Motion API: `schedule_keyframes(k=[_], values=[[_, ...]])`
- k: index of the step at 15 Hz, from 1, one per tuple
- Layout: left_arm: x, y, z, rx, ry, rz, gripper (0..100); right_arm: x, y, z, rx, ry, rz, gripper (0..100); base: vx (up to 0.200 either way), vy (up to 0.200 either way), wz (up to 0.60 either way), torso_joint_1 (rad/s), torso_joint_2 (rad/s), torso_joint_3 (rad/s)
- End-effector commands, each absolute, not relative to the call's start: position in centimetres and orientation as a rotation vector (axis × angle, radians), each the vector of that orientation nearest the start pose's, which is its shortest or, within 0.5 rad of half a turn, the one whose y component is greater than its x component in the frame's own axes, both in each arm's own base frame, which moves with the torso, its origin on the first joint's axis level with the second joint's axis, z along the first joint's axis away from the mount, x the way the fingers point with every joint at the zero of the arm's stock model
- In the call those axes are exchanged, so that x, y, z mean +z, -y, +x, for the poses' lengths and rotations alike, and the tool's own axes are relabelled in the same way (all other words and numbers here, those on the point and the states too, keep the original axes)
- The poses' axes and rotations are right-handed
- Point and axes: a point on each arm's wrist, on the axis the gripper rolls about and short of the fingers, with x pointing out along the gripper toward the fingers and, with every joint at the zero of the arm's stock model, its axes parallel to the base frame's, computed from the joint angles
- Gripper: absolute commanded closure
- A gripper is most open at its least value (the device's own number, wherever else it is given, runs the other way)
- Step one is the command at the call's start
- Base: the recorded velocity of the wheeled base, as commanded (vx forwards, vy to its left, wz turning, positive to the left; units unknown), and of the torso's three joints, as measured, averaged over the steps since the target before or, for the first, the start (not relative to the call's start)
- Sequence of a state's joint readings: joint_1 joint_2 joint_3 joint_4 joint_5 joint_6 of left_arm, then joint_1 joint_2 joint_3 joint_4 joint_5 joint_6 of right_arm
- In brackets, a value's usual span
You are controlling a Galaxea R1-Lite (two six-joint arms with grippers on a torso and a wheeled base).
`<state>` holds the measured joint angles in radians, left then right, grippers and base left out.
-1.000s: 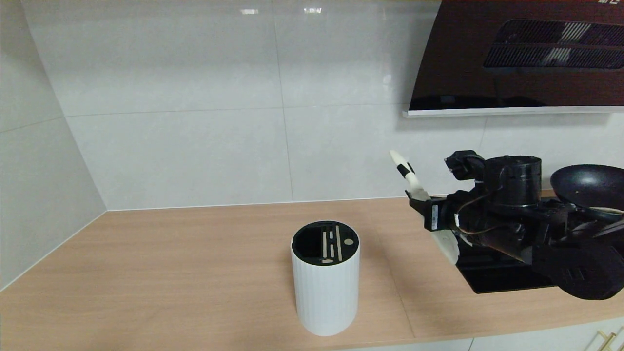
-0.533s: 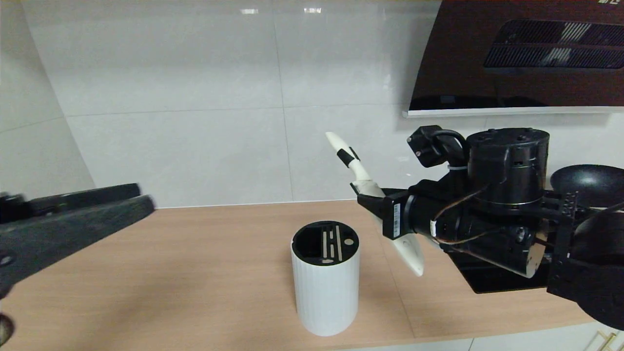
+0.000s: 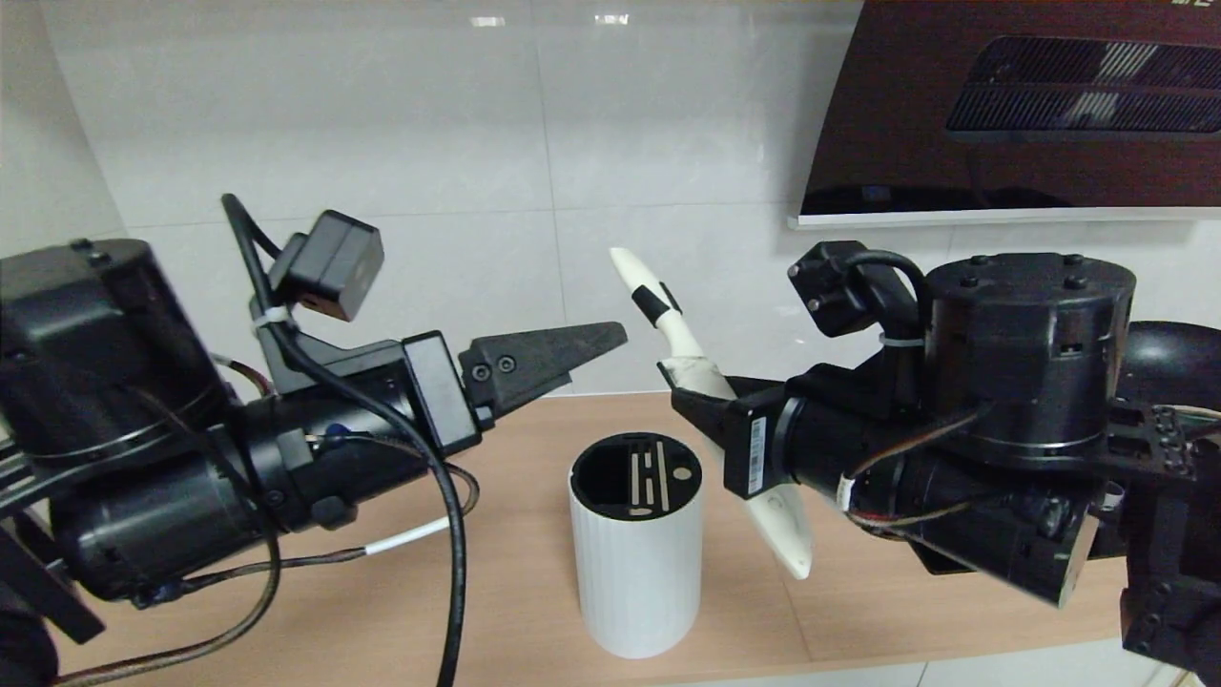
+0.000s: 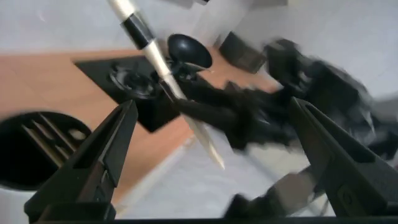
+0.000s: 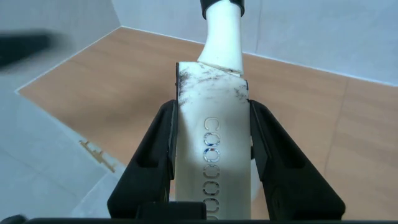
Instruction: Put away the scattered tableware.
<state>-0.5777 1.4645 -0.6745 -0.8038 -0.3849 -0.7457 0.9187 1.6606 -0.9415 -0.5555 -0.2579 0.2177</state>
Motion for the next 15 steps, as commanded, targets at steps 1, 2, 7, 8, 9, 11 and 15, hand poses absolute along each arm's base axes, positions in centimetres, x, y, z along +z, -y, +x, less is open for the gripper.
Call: schedule_keyframes(k=[1,2,7,8,9,11,15], values=[[21.3,15.1,21.3,-0.900,-0.421,-0.702,0,21.7,-25.1,18.4,0.648,-0.223,0.098,100,0.000,0.000,0.00,0.000,0.00,0.000],[21.3,15.2,21.5,-0.895,-0.424,-0.714,0,21.7,-25.2,18.3,0.641,-0.221,0.096,100,0.000,0.000,0.00,0.000,0.00,0.000],[21.3,16.0,23.0,-0.777,-0.402,-0.743,0,20.9,-26.2,17.7,0.628,-0.230,0.055,100,0.000,0.000,0.00,0.000,0.00,0.000],[21.3,16.0,23.1,-0.777,-0.398,-0.744,0,20.9,-26.3,17.6,0.633,-0.230,0.055,100,0.000,0.000,0.00,0.000,0.00,0.000],[21.2,16.0,23.2,-0.776,-0.401,-0.743,0,20.9,-26.5,17.3,0.645,-0.230,0.053,100,0.000,0.000,0.00,0.000,0.00,0.000],[21.1,16.1,23.2,-0.773,-0.407,-0.750,0,20.8,-26.8,16.7,0.664,-0.233,0.052,100,0.000,0.000,0.00,0.000,0.00,0.000],[21.1,16.3,23.4,-0.771,-0.417,-0.771,0,20.8,-27.1,16.3,0.681,-0.235,0.050,100,0.000,0.000,0.00,0.000,0.00,0.000]])
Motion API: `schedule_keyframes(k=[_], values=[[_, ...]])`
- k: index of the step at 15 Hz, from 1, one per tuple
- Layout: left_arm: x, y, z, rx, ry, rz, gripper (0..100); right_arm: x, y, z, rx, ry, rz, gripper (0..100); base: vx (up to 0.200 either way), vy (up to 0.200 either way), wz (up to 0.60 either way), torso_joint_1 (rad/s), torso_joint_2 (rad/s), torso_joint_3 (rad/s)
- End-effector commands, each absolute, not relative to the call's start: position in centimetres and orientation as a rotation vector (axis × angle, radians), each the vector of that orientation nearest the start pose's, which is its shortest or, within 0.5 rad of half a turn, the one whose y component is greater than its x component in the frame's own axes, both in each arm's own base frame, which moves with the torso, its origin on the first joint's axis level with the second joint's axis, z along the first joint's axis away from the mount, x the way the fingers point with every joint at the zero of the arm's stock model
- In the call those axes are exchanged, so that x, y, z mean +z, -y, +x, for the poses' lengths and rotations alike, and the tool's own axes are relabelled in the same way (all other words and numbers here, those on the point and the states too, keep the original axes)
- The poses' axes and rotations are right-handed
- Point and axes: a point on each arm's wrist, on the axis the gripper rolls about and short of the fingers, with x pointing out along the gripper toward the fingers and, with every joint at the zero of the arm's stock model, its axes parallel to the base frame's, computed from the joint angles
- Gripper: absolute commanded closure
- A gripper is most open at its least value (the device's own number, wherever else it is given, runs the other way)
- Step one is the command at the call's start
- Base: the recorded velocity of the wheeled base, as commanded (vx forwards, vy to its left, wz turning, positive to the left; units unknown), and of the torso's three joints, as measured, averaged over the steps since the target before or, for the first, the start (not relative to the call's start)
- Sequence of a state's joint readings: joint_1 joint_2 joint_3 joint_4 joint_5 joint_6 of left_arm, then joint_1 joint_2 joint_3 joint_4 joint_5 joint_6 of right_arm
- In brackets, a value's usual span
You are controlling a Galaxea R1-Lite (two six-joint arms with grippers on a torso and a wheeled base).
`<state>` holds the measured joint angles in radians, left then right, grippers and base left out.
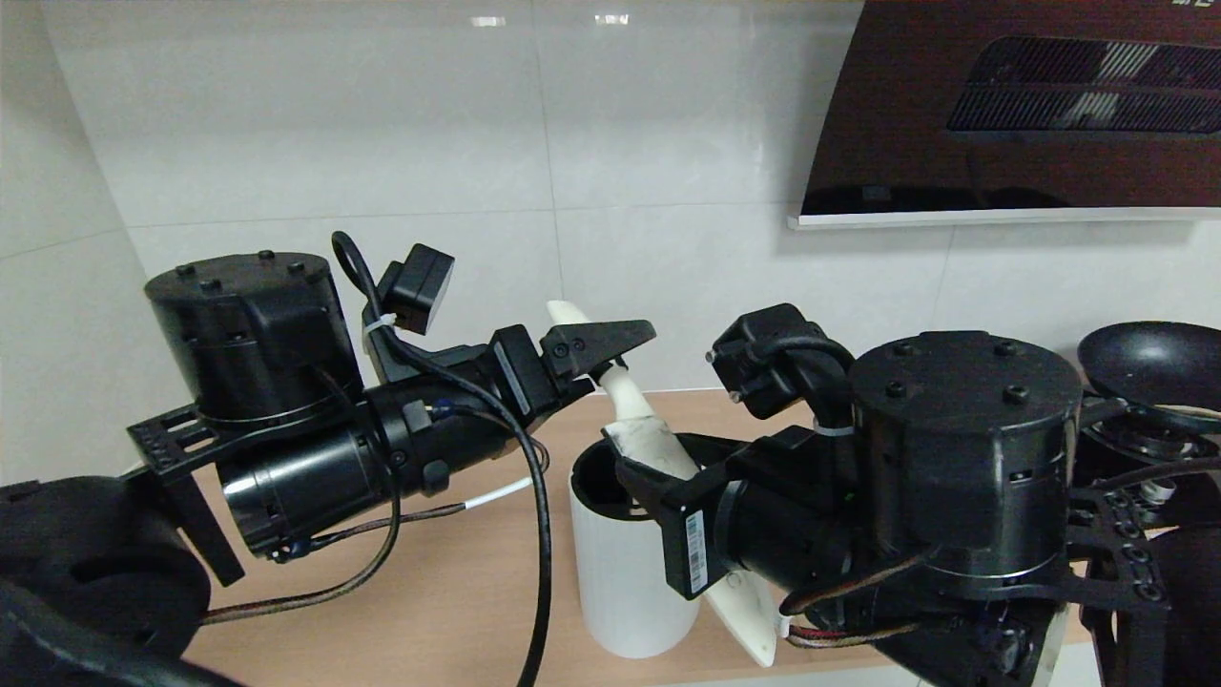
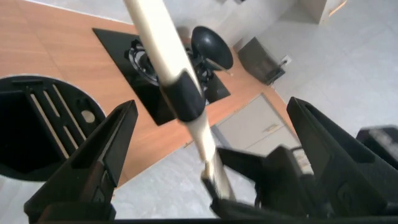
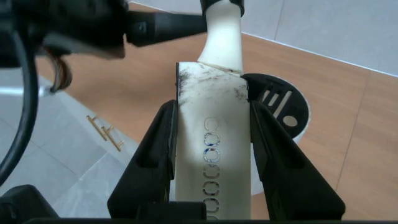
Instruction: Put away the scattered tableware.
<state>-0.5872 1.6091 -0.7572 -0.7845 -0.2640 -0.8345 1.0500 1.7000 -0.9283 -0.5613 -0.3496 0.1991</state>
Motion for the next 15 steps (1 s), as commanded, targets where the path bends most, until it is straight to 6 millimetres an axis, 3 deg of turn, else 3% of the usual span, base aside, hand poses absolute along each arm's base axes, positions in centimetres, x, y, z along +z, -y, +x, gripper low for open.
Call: schedule_keyframes(k=[1,7,8,15], values=[[21.14,16.31,23.43,-0.771,-0.417,-0.771,0,20.69,-27.14,16.15,0.685,-0.238,0.048,100,0.000,0.000,0.00,0.000,0.00,0.000],[21.07,16.32,23.44,-0.771,-0.419,-0.771,0,20.57,-27.40,15.52,0.706,-0.242,0.043,100,0.000,0.000,0.00,0.000,0.00,0.000],[21.07,16.32,23.44,-0.771,-0.418,-0.769,100,20.62,-27.37,15.50,0.706,-0.241,0.045,100,0.000,0.000,0.00,0.000,0.00,0.000],[20.88,16.39,23.55,-0.769,-0.426,-0.768,100,20.62,-27.38,15.40,0.709,-0.242,0.046,100,0.000,0.000,0.00,0.000,0.00,0.000]])
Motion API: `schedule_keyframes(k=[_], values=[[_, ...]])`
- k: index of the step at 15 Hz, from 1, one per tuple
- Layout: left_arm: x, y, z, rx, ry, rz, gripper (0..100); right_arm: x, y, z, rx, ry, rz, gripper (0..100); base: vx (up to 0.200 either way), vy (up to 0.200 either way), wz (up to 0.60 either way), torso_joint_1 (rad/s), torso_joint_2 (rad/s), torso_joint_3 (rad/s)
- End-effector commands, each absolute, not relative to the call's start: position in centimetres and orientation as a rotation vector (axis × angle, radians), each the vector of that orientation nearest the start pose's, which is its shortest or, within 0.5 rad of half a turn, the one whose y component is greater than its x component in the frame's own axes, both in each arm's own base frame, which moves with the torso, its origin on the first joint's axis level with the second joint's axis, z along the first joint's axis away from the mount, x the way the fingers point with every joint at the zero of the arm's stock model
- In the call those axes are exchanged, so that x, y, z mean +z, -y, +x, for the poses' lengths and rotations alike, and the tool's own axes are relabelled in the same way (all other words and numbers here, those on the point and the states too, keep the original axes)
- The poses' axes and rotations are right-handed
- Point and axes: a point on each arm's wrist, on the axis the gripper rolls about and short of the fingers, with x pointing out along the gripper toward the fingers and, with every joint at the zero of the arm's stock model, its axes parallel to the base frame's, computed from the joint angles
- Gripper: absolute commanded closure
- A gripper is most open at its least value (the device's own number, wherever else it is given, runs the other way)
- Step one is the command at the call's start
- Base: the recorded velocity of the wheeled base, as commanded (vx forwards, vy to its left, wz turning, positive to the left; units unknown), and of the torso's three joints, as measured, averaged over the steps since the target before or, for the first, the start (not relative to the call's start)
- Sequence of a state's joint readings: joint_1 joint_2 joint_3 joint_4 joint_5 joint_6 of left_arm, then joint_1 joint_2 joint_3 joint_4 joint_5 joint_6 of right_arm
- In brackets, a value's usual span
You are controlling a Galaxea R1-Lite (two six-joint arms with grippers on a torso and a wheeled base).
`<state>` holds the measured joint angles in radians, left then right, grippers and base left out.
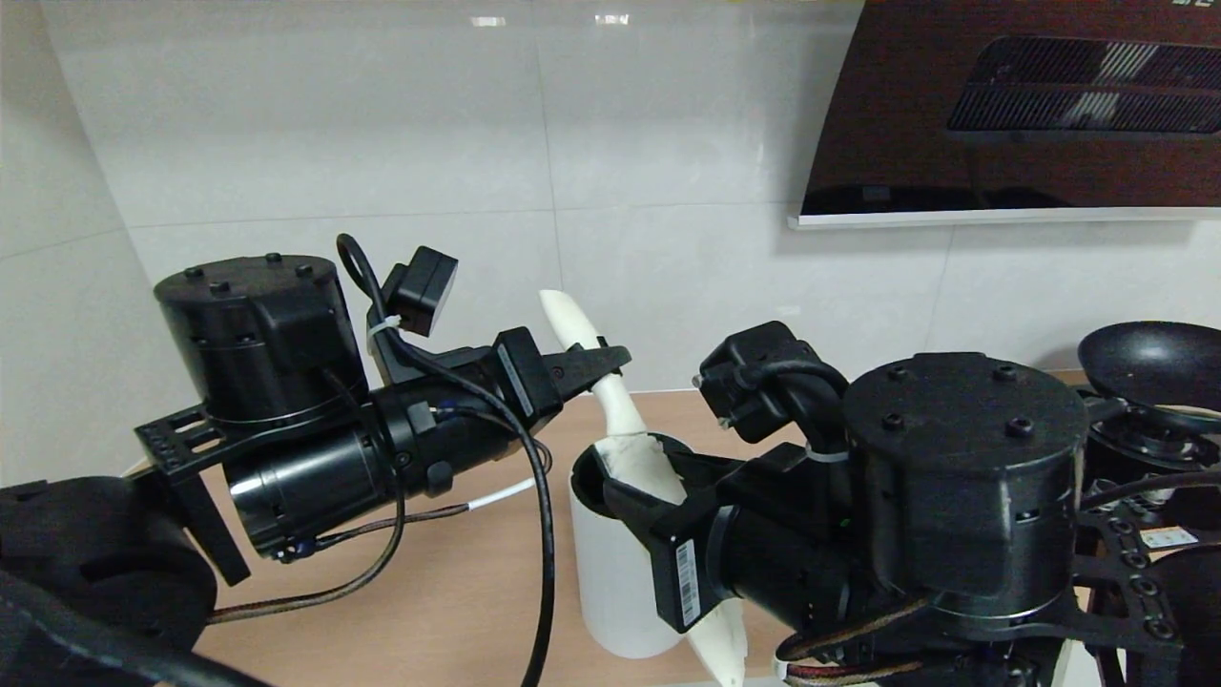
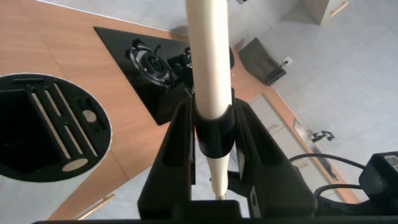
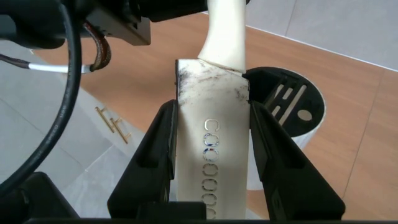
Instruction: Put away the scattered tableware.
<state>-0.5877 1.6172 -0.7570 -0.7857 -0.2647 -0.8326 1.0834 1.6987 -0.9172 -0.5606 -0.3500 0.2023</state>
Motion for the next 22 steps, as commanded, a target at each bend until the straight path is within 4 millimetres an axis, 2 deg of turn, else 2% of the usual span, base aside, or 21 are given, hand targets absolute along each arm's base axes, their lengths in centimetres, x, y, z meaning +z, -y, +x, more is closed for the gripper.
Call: schedule_keyframes(k=[1,4,5,8,11,13,15,17,18,20,22], values=[[20.9,16.4,23.5,-0.768,-0.424,-0.768,100,20.6,-27.4,15.4,0.709,-0.242,0.046,100,0.000,0.000,0.00,0.000,0.00,0.000],[20.9,16.4,23.5,-0.768,-0.425,-0.768,100,20.7,-27.4,15.4,0.707,-0.239,0.052,100,0.000,0.000,0.00,0.000,0.00,0.000],[21.0,16.4,23.5,-0.768,-0.425,-0.768,100,20.7,-27.4,15.4,0.710,-0.234,0.057,0,0.000,0.000,0.00,0.000,0.00,0.000],[21.4,16.4,23.5,-0.750,-0.444,-0.761,100,20.7,-27.3,15.4,0.713,-0.213,0.073,0,0.000,0.000,0.00,0.000,0.00,0.000],[23.2,16.5,24.2,-0.613,-0.471,-0.749,100,21.4,-26.9,15.2,0.715,-0.186,0.095,0,0.000,0.000,0.00,0.000,0.00,0.000],[24.5,16.5,24.3,-0.562,-0.456,-0.746,100,22.5,-25.7,15.1,0.702,-0.157,0.115,0,0.000,0.000,0.00,0.000,0.00,0.000],[27.9,15.9,23.7,-0.530,-0.370,-0.717,100,25.3,-21.5,16.2,0.632,-0.075,0.180,0,0.000,0.000,0.00,0.000,0.00,0.000],[30.3,15.5,23.8,-0.483,-0.309,-0.598,100,27.0,-17.7,17.8,0.591,-0.016,0.214,0,0.000,0.000,0.00,0.000,0.00,0.000],[31.4,15.5,24.0,-0.461,-0.296,-0.558,100,27.3,-16.4,18.8,0.554,-0.005,0.215,0,0.000,0.000,0.00,0.000,0.00,0.000],[32.6,15.6,24.0,-0.406,-0.316,-0.474,100,27.0,-15.1,20.1,0.491,-0.016,0.207,0,0.000,0.000,0.00,0.000,0.00,0.000],[31.7,16.6,24.3,-0.349,-0.352,-0.408,100,26.3,-14.8,21.3,0.447,-0.040,0.195,0,0.000,0.000,0.00,0.000,0.00,0.000]])
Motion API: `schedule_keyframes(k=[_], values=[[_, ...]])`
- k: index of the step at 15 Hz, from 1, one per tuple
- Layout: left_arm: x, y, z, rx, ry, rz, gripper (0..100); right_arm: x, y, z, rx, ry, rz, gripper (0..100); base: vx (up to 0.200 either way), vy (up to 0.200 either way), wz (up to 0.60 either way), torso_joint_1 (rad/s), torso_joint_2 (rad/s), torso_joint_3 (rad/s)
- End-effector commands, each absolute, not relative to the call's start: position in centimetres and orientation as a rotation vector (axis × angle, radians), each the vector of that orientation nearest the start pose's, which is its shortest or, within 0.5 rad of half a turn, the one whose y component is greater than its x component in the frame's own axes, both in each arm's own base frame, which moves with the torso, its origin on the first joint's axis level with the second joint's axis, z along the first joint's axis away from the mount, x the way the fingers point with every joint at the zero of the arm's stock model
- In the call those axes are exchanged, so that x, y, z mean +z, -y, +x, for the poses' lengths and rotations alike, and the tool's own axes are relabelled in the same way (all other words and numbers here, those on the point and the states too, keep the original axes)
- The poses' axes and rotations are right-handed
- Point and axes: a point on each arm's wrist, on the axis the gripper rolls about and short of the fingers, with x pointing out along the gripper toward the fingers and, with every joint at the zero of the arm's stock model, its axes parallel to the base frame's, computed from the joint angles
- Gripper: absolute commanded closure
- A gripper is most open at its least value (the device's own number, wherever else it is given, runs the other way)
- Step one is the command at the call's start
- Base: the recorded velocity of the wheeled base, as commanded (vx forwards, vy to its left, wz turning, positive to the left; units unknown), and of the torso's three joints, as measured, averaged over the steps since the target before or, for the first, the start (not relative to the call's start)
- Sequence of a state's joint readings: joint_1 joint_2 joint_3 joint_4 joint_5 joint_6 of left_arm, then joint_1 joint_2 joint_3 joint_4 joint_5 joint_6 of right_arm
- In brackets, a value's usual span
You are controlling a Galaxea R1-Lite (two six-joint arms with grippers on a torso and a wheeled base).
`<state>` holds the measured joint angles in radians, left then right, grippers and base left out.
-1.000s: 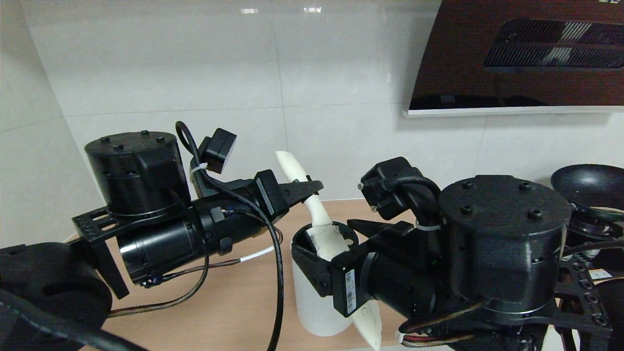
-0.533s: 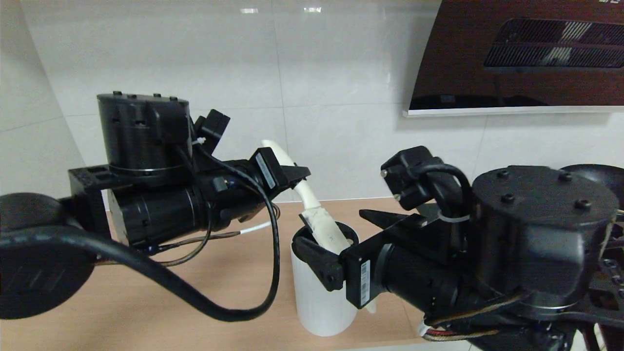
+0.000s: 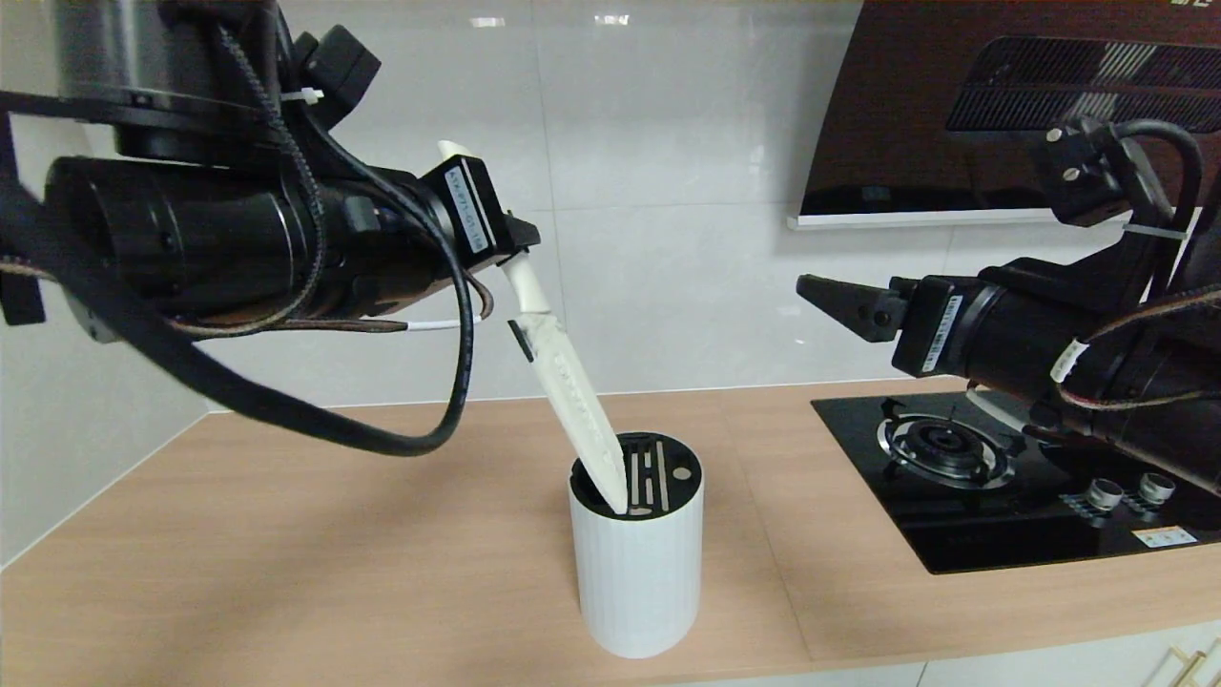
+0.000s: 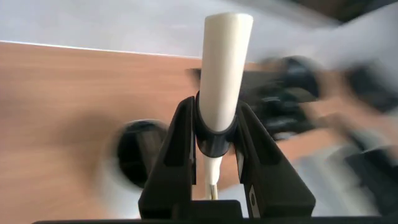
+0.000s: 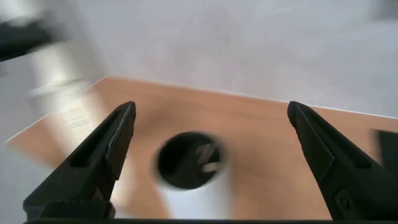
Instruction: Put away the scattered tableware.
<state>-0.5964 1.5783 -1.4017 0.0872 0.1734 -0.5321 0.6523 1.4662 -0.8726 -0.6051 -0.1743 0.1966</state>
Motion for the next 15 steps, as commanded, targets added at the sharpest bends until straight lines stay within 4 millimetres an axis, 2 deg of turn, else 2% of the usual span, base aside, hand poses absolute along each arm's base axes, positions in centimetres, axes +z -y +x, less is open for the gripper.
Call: schedule_keyframes(k=[1,4,5,9,11,15], values=[[31.3,17.4,24.2,-0.298,-0.333,-0.370,100,25.9,-15.0,21.8,0.441,-0.053,0.189,0,0.000,0.000,0.00,0.000,0.00,0.000],[30.9,18.2,24.4,-0.191,-0.268,-0.337,100,25.1,-15.4,22.3,0.437,-0.080,0.178,0,0.000,0.000,0.00,0.000,0.00,0.000],[29.3,18.9,25.1,-0.165,-0.237,-0.284,100,24.9,-15.4,22.4,0.435,-0.084,0.176,0,0.000,0.000,0.00,0.000,0.00,0.000],[25.4,21.0,26.6,-0.119,-0.105,-0.133,100,25.0,-15.4,22.3,0.433,-0.083,0.176,0,0.000,0.000,0.00,0.000,0.00,0.000],[24.9,21.7,26.7,-0.123,-0.055,-0.123,100,24.7,-15.5,22.4,0.432,-0.091,0.173,0,0.000,0.000,0.00,0.000,0.00,0.000],[23.1,23.2,26.8,-0.076,-0.079,-0.073,100,24.5,-15.6,22.6,0.431,-0.099,0.168,0,0.000,0.000,0.00,0.000,0.00,0.000]])
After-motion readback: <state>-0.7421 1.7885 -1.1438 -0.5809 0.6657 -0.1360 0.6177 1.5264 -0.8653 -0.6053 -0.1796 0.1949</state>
